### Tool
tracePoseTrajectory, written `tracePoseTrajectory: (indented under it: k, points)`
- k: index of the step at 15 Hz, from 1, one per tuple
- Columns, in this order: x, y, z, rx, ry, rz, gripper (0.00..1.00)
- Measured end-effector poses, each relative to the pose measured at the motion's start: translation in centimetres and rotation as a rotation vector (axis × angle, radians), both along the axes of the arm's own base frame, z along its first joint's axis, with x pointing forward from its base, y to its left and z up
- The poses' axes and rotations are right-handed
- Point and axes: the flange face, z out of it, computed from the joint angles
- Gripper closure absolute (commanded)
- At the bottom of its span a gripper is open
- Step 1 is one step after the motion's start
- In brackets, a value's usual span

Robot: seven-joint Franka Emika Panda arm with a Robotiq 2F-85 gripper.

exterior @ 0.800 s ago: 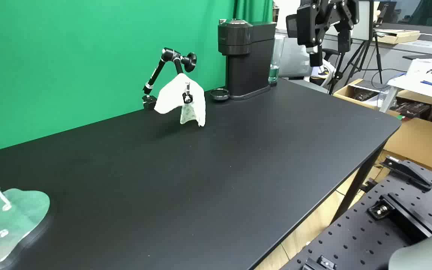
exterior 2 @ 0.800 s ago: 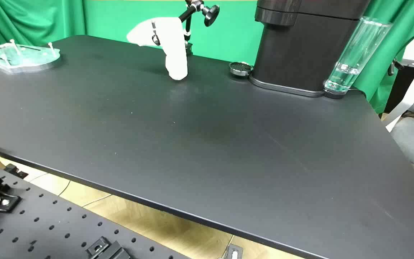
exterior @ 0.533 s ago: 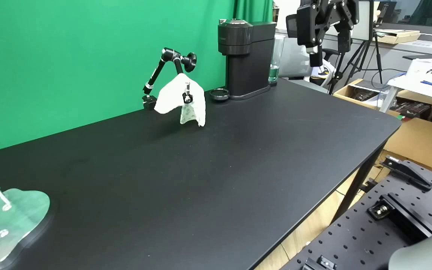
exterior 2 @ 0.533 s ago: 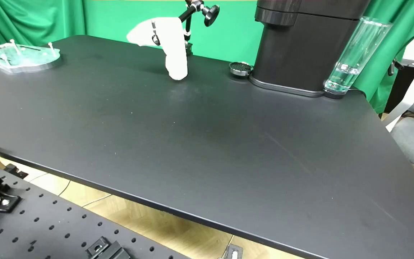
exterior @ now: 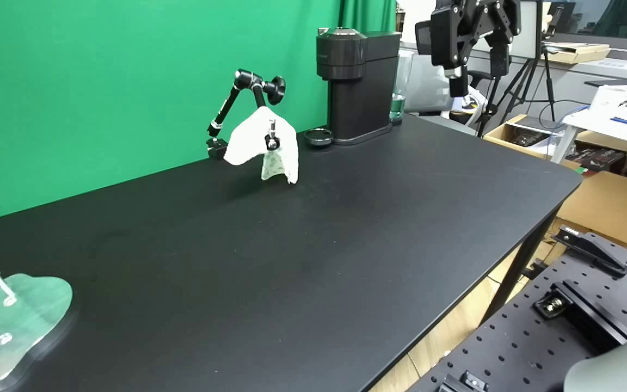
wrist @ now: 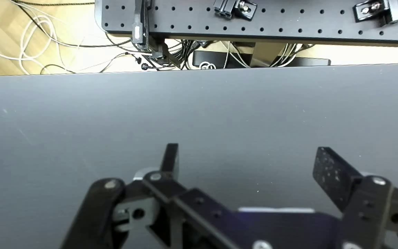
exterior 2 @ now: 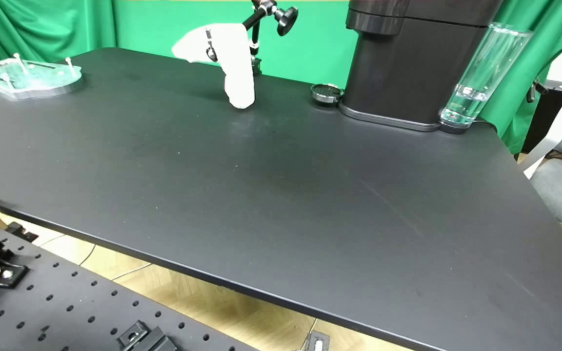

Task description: Pick up the white cloth and put it on the table top

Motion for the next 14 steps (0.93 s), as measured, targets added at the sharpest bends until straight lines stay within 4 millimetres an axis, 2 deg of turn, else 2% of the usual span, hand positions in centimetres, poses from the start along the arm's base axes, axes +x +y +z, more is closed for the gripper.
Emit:
tracePoseTrajectory:
  k: [3, 6, 10, 14]
  points:
    - [0.9, 0.2, 0.2, 0.0, -0.062, 0.011, 0.0]
    - [3.5, 1.3, 0.7, 0.012, -0.226, 0.05, 0.0]
    - [7.7, 4.8, 0.9, 0.057, -0.387, 0.122, 0.0]
    - [12.8, 9.1, 0.1, 0.111, -0.439, 0.182, 0.0]
